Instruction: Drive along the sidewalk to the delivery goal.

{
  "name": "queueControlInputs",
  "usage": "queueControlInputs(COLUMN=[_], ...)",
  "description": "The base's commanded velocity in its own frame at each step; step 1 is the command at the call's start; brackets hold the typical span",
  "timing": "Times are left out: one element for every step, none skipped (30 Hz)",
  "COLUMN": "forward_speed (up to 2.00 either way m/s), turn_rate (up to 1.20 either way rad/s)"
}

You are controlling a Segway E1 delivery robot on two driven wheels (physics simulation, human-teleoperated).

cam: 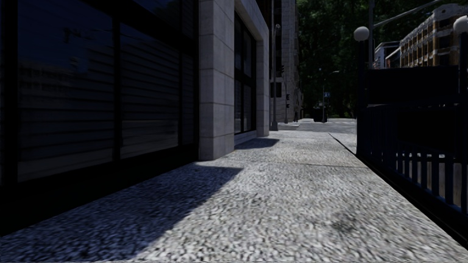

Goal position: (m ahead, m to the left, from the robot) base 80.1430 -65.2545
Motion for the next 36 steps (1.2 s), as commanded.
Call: queueControlInputs(forward_speed=[2.00, 2.00, 2.00, 2.00, 2.00, 2.00, 2.00, 2.00, 2.00, 2.00, 2.00, 2.00, 2.00, 2.00, 2.00, 2.00, 2.00, 2.00, 2.00, 2.00, 2.00, 2.00, 2.00, 2.00, 2.00, 2.00, 2.00, 2.00, 2.00, 2.00, 2.00, 2.00, 2.00, 2.00, 2.00, 2.00], turn_rate=[-0.30, -0.30, -0.30, -0.30, -0.30, -0.30, -0.30, -0.30, -0.30, -0.30, -0.30, -0.30, -0.30, -0.30, -0.30, -0.30, -0.30, -0.30, -0.30, -0.30, -0.30, -0.30, -0.30, -0.30, -0.30, -0.30, -0.30, -0.30, -0.30, -0.30, -0.30, -0.30, -0.30, -0.30, -0.30, -0.30])
